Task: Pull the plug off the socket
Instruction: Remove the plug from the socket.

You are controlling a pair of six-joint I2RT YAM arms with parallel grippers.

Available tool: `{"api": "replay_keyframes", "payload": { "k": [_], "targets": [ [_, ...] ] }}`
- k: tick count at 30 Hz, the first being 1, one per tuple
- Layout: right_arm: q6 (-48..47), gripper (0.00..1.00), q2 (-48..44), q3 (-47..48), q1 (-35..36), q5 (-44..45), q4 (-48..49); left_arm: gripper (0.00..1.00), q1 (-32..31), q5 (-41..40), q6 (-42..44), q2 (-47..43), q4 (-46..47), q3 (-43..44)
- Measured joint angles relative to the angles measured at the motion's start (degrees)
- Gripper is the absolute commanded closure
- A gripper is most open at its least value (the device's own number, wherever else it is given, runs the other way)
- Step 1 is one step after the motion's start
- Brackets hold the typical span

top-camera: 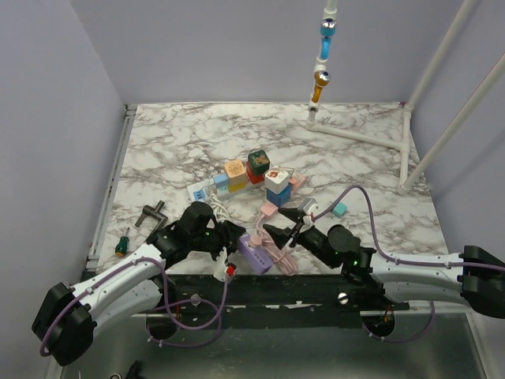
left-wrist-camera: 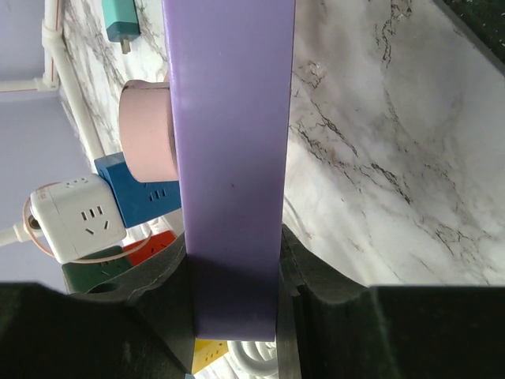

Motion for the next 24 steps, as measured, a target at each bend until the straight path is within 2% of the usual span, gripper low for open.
{"api": "replay_keyframes", "payload": {
  "k": [5, 12, 24],
  "targets": [
    [-5.9, 0.31, 0.2, 1.3, 0.0, -1.4, -4.3, 1.00, 0.0, 0.1, -3.1, 0.3, -3.8, 3.2],
    [-12.0, 0.31, -4.3, 1.3, 0.0, -3.5, -9.8, 1.00, 0.2, 2.1, -8.3, 0.9, -9.4, 10.2],
    [-18.3, 0.36, -0.2, 2.9, 0.1, -10.5, -16.0, 1.00, 0.5, 3.2, -8.1, 1.2, -15.1, 10.9]
  ]
}}
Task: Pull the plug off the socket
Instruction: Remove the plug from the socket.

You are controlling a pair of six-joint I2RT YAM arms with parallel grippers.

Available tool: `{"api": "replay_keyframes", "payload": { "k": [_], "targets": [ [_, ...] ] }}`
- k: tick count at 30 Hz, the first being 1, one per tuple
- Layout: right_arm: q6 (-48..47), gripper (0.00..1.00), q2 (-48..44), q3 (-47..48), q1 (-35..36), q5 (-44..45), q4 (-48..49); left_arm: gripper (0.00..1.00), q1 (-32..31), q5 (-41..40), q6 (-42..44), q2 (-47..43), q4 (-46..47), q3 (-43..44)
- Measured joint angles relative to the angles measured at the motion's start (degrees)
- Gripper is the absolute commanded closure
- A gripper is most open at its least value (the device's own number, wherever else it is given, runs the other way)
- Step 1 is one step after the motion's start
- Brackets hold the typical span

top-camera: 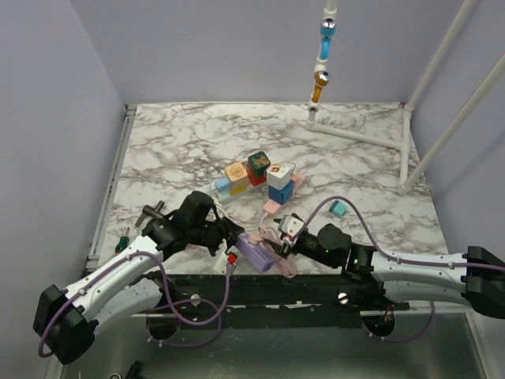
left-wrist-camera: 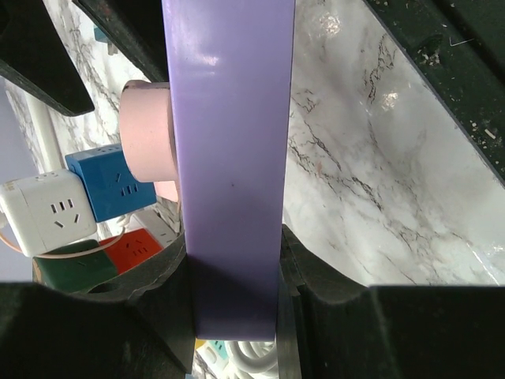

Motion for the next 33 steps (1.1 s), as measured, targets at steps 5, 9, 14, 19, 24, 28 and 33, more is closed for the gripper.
{"api": "replay_keyframes", "payload": {
  "k": [5, 9, 14, 19, 24, 28, 33],
  "targets": [
    [-2.1, 0.37, 0.2, 0.4, 0.6, -0.9, -0.7, 1.00, 0.6, 0.5, 0.9, 0.1, -0.9, 0.4],
    [-3.5, 0.38, 3.7, 1.6, 1.2, -1.3, 0.0, 1.00, 0.6, 0.7, 1.2, 0.5, -0.8, 0.4],
    [-5.3, 0.39, 7.7, 2.0, 2.3, -1.7, 1.8, 1.00, 0.6, 0.9, 2.4, 0.7, -0.7, 0.4],
    [-7.8, 0.47, 11.4, 2.2, 2.6, -1.0, 5.5, 1.00, 0.6, 1.1, 3.9, 0.7, -0.9, 0.4],
    [-9.9, 0.72, 15.3, 2.2, 3.6, 0.4, 11.0, 1.00, 0.8, 1.2, 5.4, 0.5, -1.5, 0.4],
    [-11.5, 0.99, 17.4, 2.4, 4.8, 1.2, 13.2, 1.00, 1.3, 1.0, 6.2, 0.1, -2.3, 0.4],
    [-12.6, 0.99, 17.8, 2.4, 6.2, 3.3, 13.4, 1.00, 1.5, 1.0, 6.5, 0.0, -3.2, 0.4]
  ]
}}
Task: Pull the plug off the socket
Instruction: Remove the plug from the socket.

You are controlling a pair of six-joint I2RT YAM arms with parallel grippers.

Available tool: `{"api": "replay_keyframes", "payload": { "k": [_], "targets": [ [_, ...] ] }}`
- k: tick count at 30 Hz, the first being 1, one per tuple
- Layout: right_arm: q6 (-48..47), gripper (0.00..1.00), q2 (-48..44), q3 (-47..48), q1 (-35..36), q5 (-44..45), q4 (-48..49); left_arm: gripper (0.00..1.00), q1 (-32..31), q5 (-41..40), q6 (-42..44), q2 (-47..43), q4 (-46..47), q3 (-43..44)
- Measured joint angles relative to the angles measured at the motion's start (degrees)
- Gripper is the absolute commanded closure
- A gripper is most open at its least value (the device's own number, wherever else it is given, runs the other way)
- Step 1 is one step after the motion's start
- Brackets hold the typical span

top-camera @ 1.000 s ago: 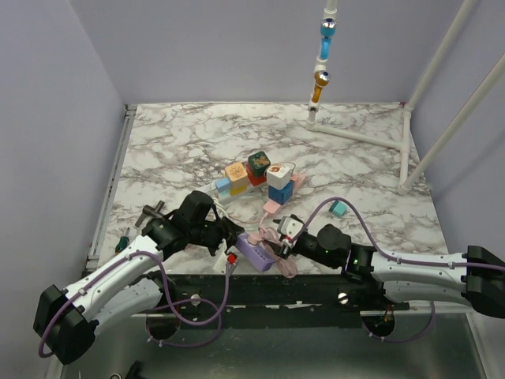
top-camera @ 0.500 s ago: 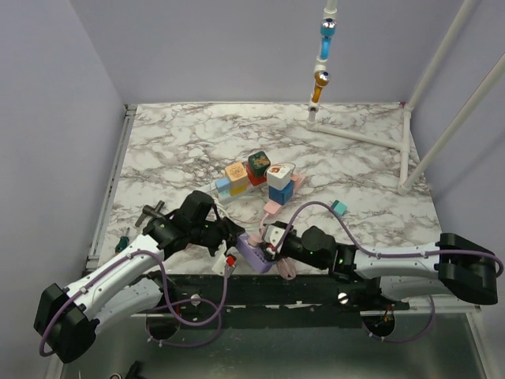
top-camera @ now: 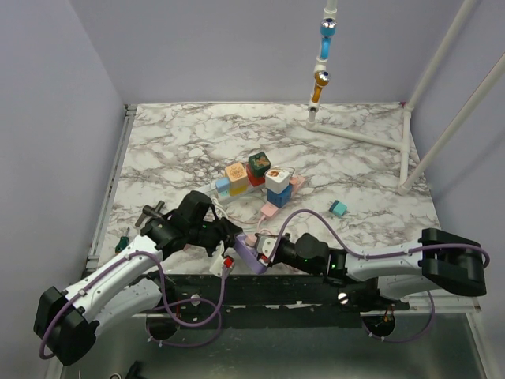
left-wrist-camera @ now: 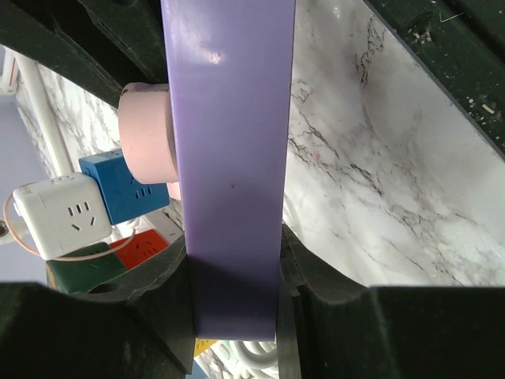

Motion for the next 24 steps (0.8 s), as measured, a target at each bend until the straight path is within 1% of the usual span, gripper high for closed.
{"api": "replay_keyframes", "payload": {
  "k": [6, 14, 20, 24],
  "targets": [
    [1.9, 0.99, -0.7, -0.9, 0.8, 3.1, 2.3, 1.00, 0.0, 0.3, 1.1, -0.2, 1.1, 0.0],
    [6.3, 0.99, 0.5, -3.8, 1.9, 8.2, 11.1, 1.00, -0.2, 0.7, 3.9, 0.0, 2.4, 0.1],
    [6.2, 0.99, 3.0, -4.6, 2.5, 9.7, 16.5, 1.00, -0.2, 0.1, 6.6, -0.7, 2.0, -0.2],
    [6.9, 0.99, 3.4, -5.3, 2.6, 10.8, 19.1, 1.00, -0.3, -0.2, 6.8, -0.9, 2.6, -0.3]
  ]
}}
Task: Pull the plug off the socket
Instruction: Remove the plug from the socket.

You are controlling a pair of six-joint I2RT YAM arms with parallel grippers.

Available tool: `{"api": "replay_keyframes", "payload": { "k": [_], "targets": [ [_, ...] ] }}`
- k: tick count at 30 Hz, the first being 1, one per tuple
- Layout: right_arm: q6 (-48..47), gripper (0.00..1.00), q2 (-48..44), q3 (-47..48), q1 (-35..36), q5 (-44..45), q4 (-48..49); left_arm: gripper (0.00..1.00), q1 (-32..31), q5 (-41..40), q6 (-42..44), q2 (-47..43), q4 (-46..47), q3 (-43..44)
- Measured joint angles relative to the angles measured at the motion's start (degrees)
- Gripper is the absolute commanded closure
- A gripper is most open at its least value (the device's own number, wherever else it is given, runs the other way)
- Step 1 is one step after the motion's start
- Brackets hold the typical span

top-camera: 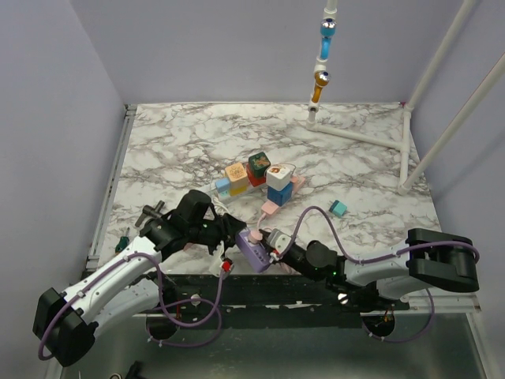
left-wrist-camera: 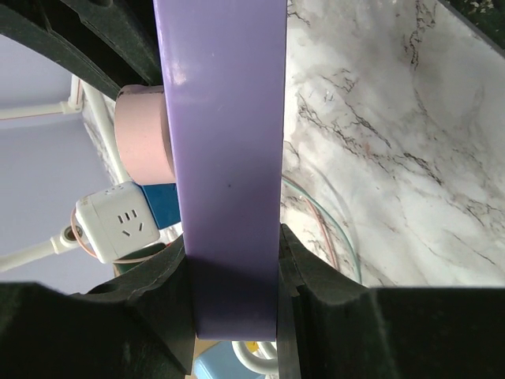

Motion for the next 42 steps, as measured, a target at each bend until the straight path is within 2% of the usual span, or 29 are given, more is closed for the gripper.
{"api": "replay_keyframes", "payload": {
  "k": [13, 18, 22, 33, 38, 42],
  "targets": [
    [9.3, 0.99, 1.0, -1.7, 0.0, 1.2, 4.0, 1.00, -0.6, 0.1, -5.9, -4.1, 8.8, -5.6],
    [8.9, 0.99, 0.0, -1.6, 0.0, 1.1, 2.8, 1.00, -0.9, 0.0, -5.2, -4.2, 7.7, -5.4],
    [8.4, 0.99, -4.9, -1.6, -1.0, -0.8, -1.4, 1.00, -1.5, 0.1, -3.6, -5.0, 7.3, -4.7],
    [5.8, 0.99, -6.9, -1.1, -2.1, -6.1, -6.6, 1.00, -1.8, 0.0, 5.6, -3.6, 1.0, -2.1],
    [2.4, 0.99, -6.2, -0.8, -2.6, -5.6, -6.7, 1.00, -1.8, -0.4, 4.8, -0.6, -0.8, 0.3],
    [5.2, 0.99, -6.3, -0.8, -2.7, -5.0, -7.0, 1.00, -1.8, -0.4, 3.7, -0.3, -0.3, 0.2]
  ]
}}
